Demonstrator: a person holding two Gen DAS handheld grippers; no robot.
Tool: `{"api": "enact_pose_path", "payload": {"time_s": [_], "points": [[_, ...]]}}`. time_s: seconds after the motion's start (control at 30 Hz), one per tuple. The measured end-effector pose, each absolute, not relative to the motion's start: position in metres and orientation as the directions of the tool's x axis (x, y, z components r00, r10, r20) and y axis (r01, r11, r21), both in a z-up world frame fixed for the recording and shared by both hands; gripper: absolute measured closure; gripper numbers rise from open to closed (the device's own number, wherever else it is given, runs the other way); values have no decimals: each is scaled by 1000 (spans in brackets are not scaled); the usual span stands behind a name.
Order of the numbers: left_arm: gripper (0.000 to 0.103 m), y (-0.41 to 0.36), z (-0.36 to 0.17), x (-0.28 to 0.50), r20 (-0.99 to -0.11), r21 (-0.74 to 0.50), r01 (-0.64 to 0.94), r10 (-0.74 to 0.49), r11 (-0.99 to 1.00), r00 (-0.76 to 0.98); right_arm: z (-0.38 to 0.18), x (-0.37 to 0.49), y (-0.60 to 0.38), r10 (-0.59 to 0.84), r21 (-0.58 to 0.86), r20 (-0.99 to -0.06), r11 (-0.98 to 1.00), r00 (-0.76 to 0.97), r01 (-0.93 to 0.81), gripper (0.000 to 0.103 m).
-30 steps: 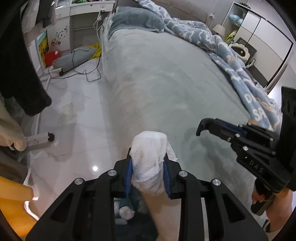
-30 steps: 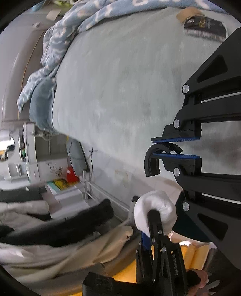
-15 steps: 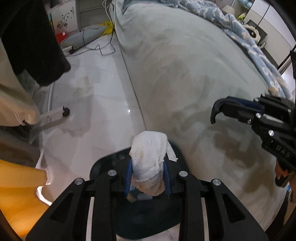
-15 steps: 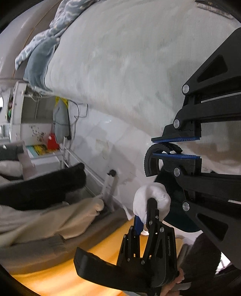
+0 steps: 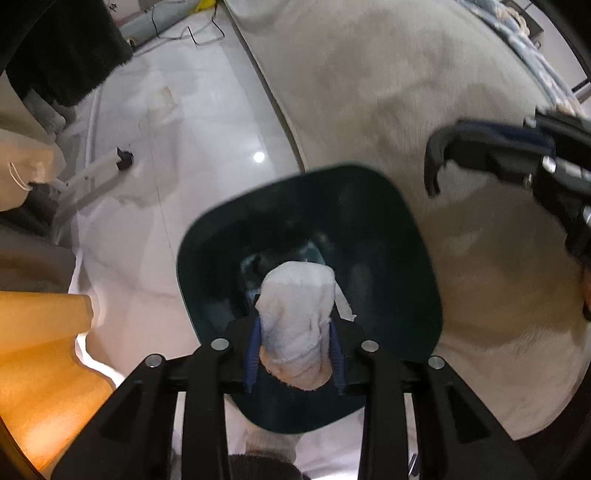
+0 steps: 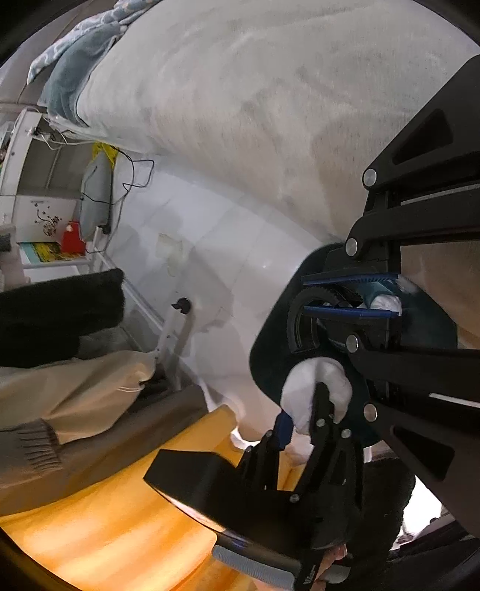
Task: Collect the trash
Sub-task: 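Open the left tool to drop the tissue ball while the right tool releases the rubber piece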
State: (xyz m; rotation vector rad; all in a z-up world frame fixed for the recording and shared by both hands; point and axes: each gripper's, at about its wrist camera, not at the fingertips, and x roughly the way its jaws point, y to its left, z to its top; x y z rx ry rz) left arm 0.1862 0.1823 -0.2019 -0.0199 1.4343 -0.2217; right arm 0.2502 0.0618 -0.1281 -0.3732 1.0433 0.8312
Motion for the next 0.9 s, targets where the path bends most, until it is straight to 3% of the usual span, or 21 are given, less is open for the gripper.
{"api": "enact_pose_path", "payload": {"time_s": [0.13,0.2,0.3,0.9], "points": [[55,186,-208,179,-982,-154,138,-167,978,87,-130,248,66,422,102,-875,643,239,-759,92],[40,190,-207,178,-982,-151,132,-164,980,91,-131,246,67,416,97,-877,641,240,-761,92],[37,200,-198,178,-978,-157,112,-170,981,121,-134,246,70,404,91,-884,639,233,-764,92],[33,247,-122,193,-879,-197,-25,-166,980,447,-172,219,104,276,11,-946,550,169,-835,92]]}}
